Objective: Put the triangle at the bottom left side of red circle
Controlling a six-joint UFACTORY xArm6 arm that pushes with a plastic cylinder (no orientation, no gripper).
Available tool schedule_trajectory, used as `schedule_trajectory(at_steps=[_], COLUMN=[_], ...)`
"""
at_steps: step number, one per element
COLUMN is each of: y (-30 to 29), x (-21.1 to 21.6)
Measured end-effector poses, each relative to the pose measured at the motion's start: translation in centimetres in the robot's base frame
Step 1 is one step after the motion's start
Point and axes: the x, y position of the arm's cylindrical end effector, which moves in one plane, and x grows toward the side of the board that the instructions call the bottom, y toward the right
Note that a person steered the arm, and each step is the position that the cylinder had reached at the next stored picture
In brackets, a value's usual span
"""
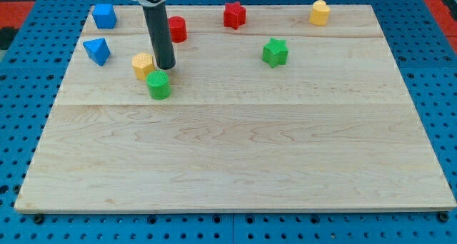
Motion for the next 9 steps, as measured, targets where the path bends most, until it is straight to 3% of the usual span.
schedule_trajectory(at_steps=[1, 2, 3, 4, 5, 7, 8, 9], y=[-3.5, -7.0, -7.8, -7.8, -7.6, 2.5, 4.5, 1.9], x=[-1.0, 1.3, 4.4, 4.7, 4.7, 2.2, 2.0, 0.6])
